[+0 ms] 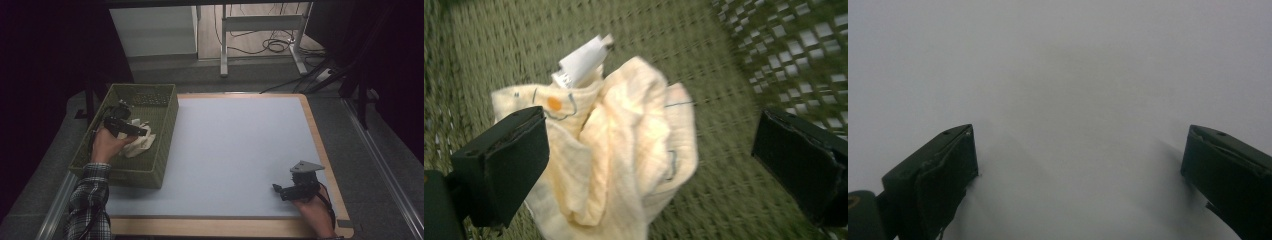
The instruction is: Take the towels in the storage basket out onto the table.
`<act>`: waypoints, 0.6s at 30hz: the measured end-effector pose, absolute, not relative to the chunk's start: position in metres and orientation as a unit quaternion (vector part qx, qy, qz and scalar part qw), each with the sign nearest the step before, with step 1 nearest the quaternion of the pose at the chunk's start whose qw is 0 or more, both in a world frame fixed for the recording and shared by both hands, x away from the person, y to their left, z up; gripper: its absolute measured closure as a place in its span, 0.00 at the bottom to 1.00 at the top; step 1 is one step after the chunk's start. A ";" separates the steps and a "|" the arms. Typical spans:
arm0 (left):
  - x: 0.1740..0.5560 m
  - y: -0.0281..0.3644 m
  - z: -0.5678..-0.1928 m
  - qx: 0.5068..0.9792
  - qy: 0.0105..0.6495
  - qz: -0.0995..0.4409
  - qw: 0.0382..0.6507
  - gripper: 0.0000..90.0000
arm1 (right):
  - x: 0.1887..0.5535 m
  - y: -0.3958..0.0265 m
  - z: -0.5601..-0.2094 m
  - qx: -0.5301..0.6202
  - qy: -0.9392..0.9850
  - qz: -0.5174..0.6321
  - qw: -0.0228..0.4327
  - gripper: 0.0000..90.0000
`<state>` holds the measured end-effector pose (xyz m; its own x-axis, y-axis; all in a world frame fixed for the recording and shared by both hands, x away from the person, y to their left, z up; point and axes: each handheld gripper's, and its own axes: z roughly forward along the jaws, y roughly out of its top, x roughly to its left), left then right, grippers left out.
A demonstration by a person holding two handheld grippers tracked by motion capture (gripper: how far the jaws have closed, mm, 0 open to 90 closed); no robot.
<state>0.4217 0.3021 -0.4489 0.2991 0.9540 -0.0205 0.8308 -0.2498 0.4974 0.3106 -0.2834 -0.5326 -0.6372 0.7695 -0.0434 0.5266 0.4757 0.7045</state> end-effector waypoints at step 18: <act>0.448 0.303 -0.503 0.789 0.601 0.063 0.108 0.14 | 0.311 -0.283 -0.533 0.386 0.840 0.337 0.180 0.02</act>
<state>0.4485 0.3026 -0.5030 0.2689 0.9627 -0.0297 0.9353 -0.2536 0.2469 0.3106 -0.2834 -0.5326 -0.6373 0.7694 -0.0432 0.5265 0.4756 0.7047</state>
